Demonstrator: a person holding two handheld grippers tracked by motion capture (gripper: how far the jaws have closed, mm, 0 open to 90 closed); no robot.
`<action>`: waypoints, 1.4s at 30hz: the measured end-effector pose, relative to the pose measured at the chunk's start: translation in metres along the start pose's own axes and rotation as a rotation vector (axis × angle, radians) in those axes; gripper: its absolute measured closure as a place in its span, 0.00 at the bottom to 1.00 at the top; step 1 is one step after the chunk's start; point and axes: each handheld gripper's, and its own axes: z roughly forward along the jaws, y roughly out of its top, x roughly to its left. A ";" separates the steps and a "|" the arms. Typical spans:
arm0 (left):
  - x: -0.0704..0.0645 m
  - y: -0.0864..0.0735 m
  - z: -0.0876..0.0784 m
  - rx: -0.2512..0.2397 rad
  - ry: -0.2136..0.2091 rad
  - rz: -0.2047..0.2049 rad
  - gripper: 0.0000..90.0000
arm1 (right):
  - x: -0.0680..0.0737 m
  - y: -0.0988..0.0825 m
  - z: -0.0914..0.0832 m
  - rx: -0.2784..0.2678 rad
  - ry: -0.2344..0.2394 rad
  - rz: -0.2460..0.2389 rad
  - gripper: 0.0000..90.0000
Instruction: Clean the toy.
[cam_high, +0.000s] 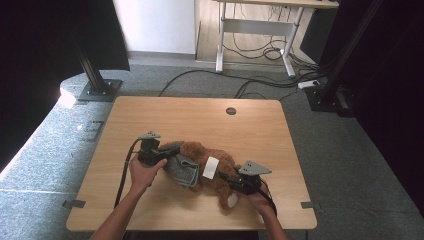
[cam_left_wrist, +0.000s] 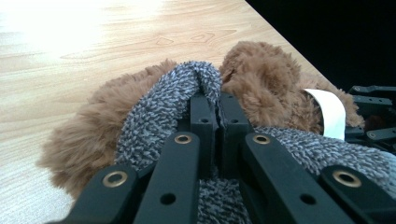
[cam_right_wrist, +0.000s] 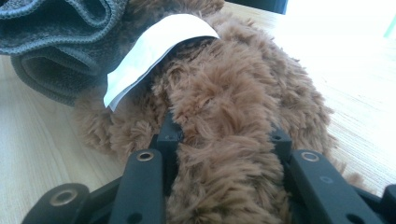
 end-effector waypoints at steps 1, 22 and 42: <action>0.001 -0.001 -0.001 -0.001 -0.002 0.002 0.96 | 0.000 0.000 0.000 0.003 0.001 -0.001 0.68; 0.011 -0.035 -0.007 -0.058 -0.034 -0.050 0.96 | -0.019 0.003 -0.013 0.068 0.003 0.194 0.29; -0.091 0.021 0.022 -0.062 -0.261 0.138 0.95 | -0.009 -0.001 -0.006 0.056 0.082 0.098 0.66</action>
